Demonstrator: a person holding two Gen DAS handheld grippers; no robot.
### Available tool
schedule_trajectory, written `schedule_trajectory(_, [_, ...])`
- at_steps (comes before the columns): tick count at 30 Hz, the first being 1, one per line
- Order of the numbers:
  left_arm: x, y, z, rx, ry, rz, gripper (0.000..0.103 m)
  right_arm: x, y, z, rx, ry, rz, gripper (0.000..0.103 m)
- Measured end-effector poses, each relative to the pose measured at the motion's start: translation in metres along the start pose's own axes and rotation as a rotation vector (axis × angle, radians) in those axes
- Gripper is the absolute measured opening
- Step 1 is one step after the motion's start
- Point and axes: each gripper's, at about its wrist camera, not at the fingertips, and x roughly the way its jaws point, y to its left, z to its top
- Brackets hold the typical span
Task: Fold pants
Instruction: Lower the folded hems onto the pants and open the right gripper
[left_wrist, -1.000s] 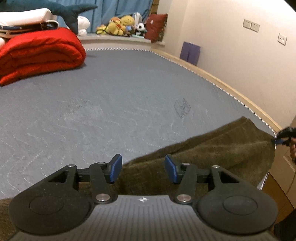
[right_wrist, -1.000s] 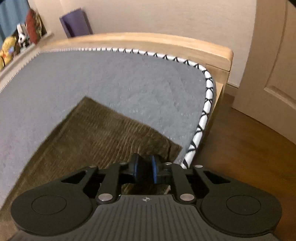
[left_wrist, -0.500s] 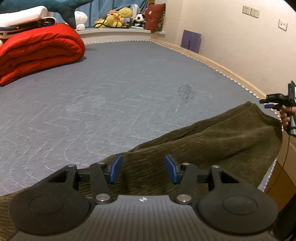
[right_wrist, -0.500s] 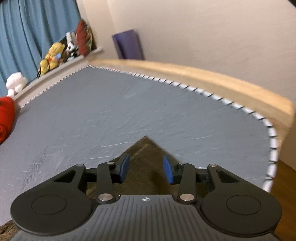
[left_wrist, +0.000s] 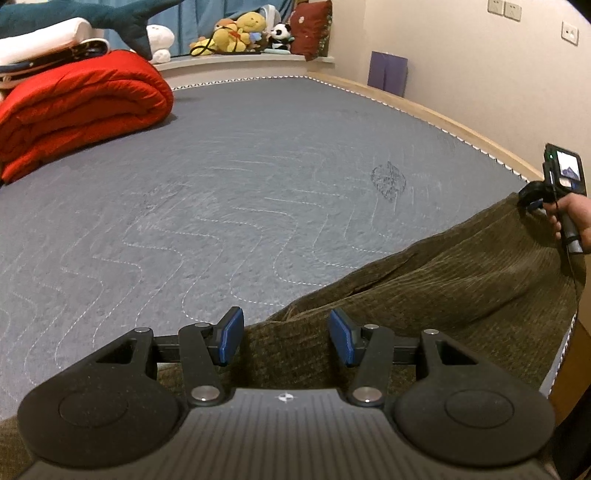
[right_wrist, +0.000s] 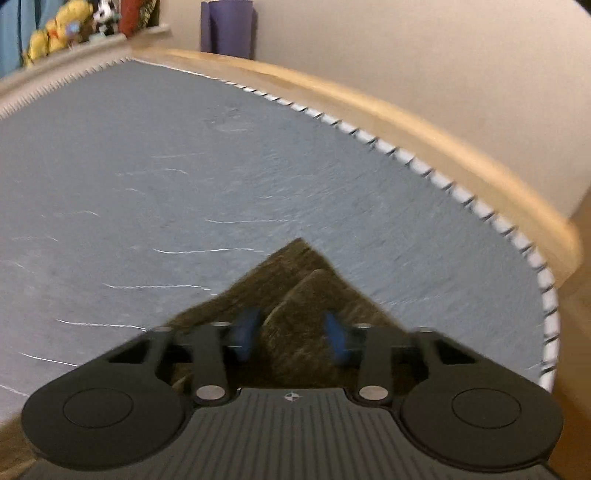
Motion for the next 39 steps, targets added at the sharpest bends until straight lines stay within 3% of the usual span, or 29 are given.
schedule_trajectory(2, [0.004,0.000,0.002,0.008,-0.001,0.002,0.057,-0.003,0.002,0.003,0.028,-0.017,-0.015,0.004])
schedule_trajectory(4, [0.007,0.001,0.003,0.012,-0.003,-0.002,0.057,-0.016,-0.007,0.010,0.129,-0.072,-0.004,0.003])
schedule_trajectory(7, [0.009,0.004,0.004,0.007,-0.005,-0.036,0.049,-0.039,-0.015,0.030,0.175,-0.259,0.015,0.003])
schedule_trajectory(10, [0.011,0.007,0.005,0.010,-0.003,-0.079,0.035,-0.016,-0.015,0.034,0.183,-0.189,0.054,0.004])
schedule_trajectory(12, [0.016,0.008,0.004,0.011,0.017,-0.111,0.028,0.012,-0.013,0.027,0.174,-0.067,0.116,0.008])
schedule_trajectory(13, [0.020,0.010,0.003,0.004,0.039,-0.128,0.027,0.014,-0.013,0.024,0.175,-0.065,0.124,0.008])
schedule_trajectory(14, [0.024,0.012,0.002,-0.002,0.062,-0.133,0.027,0.009,-0.016,0.024,0.175,-0.079,0.133,0.015])
schedule_trajectory(15, [0.032,0.014,-0.001,-0.001,0.104,-0.114,0.026,0.003,-0.021,0.026,0.178,-0.089,0.143,0.029])
schedule_trajectory(17, [0.049,0.025,-0.009,-0.009,0.176,-0.029,0.031,-0.018,-0.042,0.030,0.223,-0.154,0.164,0.044])
schedule_trajectory(20, [0.049,0.035,-0.006,-0.098,0.192,-0.035,0.033,-0.047,-0.084,0.036,0.293,-0.235,0.175,0.046])
schedule_trajectory(24, [0.031,0.013,-0.005,0.025,0.140,0.086,0.032,-0.070,-0.149,0.025,0.373,-0.238,0.192,0.047])
schedule_trajectory(28, [0.017,0.004,-0.006,0.018,0.118,0.045,0.032,-0.072,-0.194,-0.007,0.379,-0.146,0.228,0.047])
schedule_trajectory(33, [0.000,-0.006,-0.001,0.017,0.080,0.031,0.034,-0.078,-0.208,-0.054,0.416,0.144,0.321,0.046])
schedule_trajectory(35, [-0.007,-0.009,0.001,0.008,0.068,0.028,0.034,-0.084,-0.207,-0.071,0.479,0.250,0.353,0.040])
schedule_trajectory(39, [-0.016,-0.012,0.004,0.005,0.049,0.033,0.034,-0.090,-0.199,-0.082,0.584,0.314,0.468,0.039])
